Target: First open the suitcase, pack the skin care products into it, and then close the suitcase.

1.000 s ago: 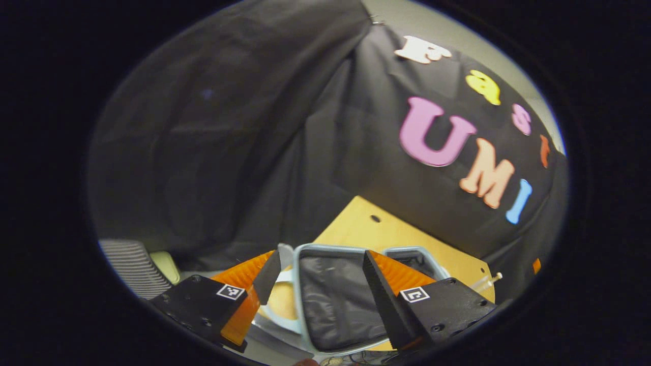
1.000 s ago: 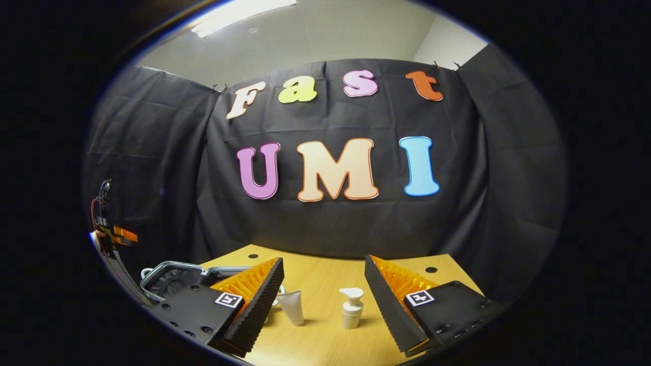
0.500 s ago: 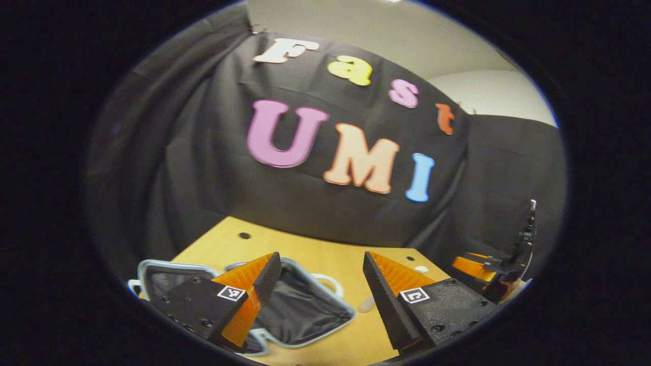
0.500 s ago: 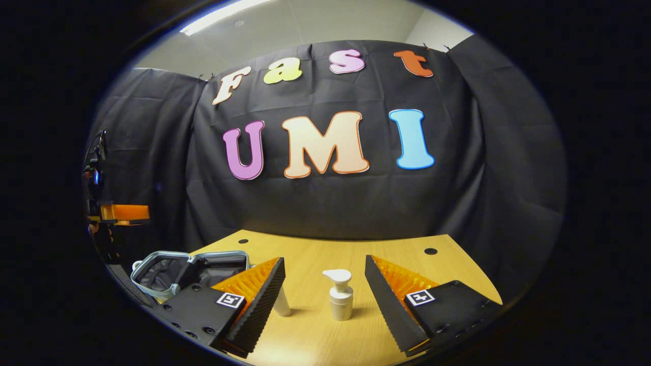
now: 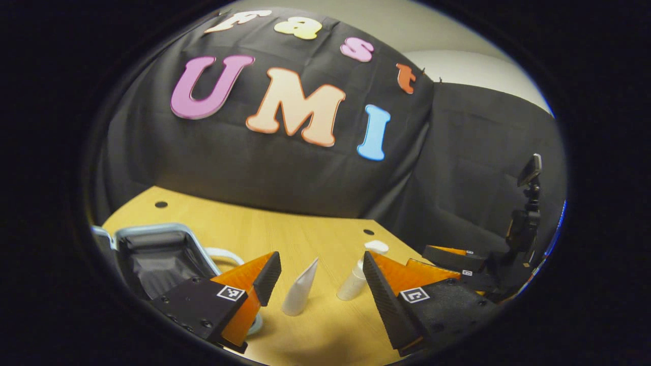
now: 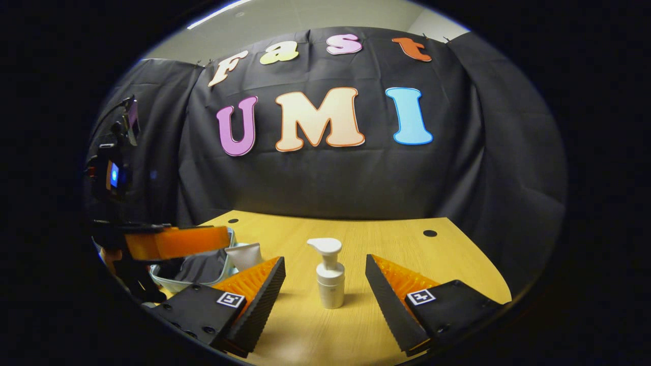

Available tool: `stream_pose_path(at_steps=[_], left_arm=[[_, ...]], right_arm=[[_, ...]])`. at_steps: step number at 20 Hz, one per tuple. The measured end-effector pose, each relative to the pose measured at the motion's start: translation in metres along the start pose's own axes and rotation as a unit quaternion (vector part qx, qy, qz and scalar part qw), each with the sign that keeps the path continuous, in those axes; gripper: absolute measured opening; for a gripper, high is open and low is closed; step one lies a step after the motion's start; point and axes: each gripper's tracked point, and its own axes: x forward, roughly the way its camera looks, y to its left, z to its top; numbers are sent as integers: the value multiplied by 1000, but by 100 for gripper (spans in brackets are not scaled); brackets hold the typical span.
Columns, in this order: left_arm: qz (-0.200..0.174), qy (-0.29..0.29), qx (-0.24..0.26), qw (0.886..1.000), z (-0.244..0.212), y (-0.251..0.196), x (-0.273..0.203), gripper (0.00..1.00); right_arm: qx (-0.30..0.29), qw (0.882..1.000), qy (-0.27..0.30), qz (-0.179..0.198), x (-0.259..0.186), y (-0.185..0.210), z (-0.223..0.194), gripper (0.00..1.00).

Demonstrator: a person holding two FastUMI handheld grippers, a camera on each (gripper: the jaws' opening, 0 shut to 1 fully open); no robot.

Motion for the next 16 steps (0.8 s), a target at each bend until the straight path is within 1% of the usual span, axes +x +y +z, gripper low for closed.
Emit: stream_pose_path(at_steps=[3, 6, 9, 10, 11, 12, 13, 14, 15, 16], left_arm=[[29, 37, -18, 999, -31, 13, 21, 95], [45, 70, -18, 996, -52, 22, 32, 94], [59, 85, -23, 994, -64, 27, 40, 79], [62, 92, -25, 994, -70, 28, 43, 77], [67, 99, -26, 992, -75, 30, 44, 71], [74, 103, -26, 992, -78, 35, 46, 72], [77, 103, -24, 991, -79, 38, 48, 43], [78, 100, -22, 992, -79, 39, 50, 45], [77, 95, -22, 992, -76, 39, 51, 36], [78, 94, -24, 992, -75, 40, 52, 31]], right_arm=[[5, 1000, 15, 2, 4, -1, -14, 99], [-3, 1000, 21, 6, 12, -4, -21, 99], [-1, 1000, 21, 12, 17, -5, -23, 99], [1, 1000, 21, 13, 20, -6, -23, 99], [1, 1000, 21, 14, 22, -6, -23, 99], [1, 1000, 20, 15, 24, -8, -25, 99], [0, 1000, 21, 15, 28, -9, -25, 99], [-1, 1000, 27, 14, 32, -10, -30, 99], [-3, 999, 38, 14, 36, -12, -36, 99], [-4, 999, 50, 15, 39, -13, -44, 99]])
